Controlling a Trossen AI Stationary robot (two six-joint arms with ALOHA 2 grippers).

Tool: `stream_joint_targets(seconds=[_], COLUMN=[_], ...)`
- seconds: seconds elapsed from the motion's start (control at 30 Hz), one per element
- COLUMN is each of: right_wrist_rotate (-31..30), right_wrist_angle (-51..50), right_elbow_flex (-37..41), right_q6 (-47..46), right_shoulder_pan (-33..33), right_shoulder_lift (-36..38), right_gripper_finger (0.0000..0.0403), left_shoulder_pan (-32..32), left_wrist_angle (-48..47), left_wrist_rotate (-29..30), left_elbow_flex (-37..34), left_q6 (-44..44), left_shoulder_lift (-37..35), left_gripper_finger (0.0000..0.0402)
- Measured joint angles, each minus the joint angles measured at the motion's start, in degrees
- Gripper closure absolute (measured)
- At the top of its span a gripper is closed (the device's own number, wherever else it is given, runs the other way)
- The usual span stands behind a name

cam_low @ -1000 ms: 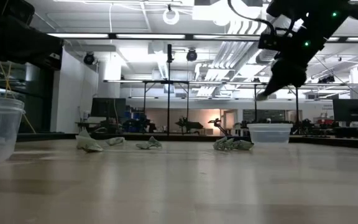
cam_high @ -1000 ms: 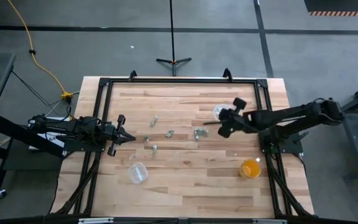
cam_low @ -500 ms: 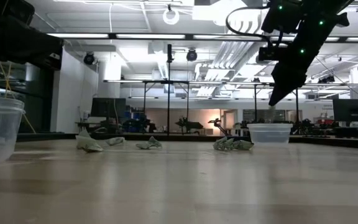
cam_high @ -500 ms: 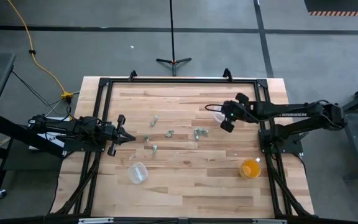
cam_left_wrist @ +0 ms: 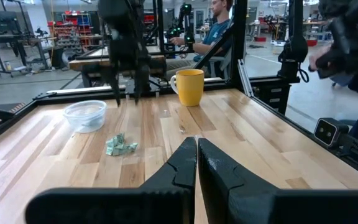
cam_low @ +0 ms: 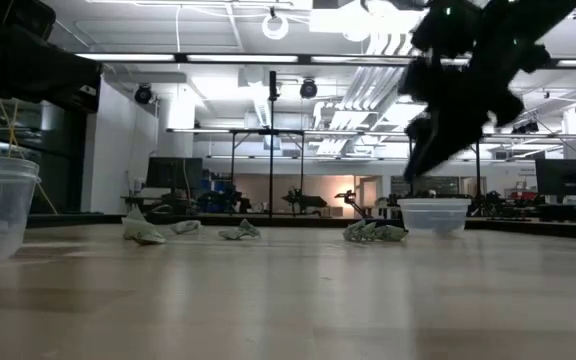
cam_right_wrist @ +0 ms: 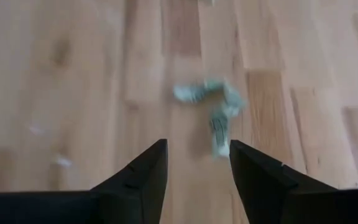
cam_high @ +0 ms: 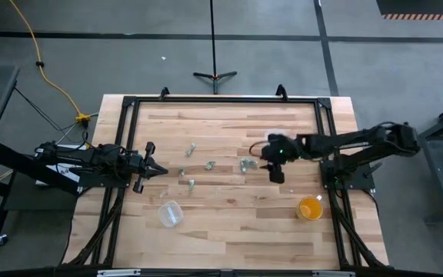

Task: Pick and place Stevia / Truvia into bins
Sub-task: Put the stevia packet into the round transparent container

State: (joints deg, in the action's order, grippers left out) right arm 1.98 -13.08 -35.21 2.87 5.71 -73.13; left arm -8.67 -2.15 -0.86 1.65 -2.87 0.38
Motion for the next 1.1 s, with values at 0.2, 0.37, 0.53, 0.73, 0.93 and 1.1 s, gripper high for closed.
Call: stream_joint_targets(seconds=[0.2, 0.37, 0.53, 0.73, 0.93, 1.1], right_wrist_rotate=[-5.6, -5.7, -9.0, -9.4, -9.1, -8.8], right_wrist_angle=[9.0, 14.5, 14.8, 17.9, 19.6, 19.8], right_elbow_flex=[2.4, 2.3, 2.3, 2.3, 2.2, 2.1], right_q6=[-1.3, -1.3, -1.3, -1.2, -1.5, -1.6], right_shoulder_pan=[-2.3, -2.5, -2.3, -2.3, -2.3, -2.4], right_shoulder_lift=[-7.5, -11.7, -13.7, -16.1, -18.9, -19.2], right_gripper_finger=[0.0234, 0.0211, 0.0191, 0.0188, 0.0197, 0.0226], left_shoulder_pan=[0.0, 0.0, 0.0, 0.0, 0.0, 0.0], left_wrist_angle=[0.0, 0.0, 0.0, 0.0, 0.0, 0.0], left_wrist_rotate=[0.0, 0.0, 0.0, 0.0, 0.0, 0.0], left_elbow_flex=[0.0, 0.0, 0.0, 0.0, 0.0, 0.0], left_q6=[0.0, 0.0, 0.0, 0.0, 0.0, 0.0], left_shoulder_lift=[0.0, 0.0, 0.0, 0.0, 0.0, 0.0], left_gripper_finger=[0.0348, 0.0348, 0.0348, 0.0348, 0.0348, 0.0348])
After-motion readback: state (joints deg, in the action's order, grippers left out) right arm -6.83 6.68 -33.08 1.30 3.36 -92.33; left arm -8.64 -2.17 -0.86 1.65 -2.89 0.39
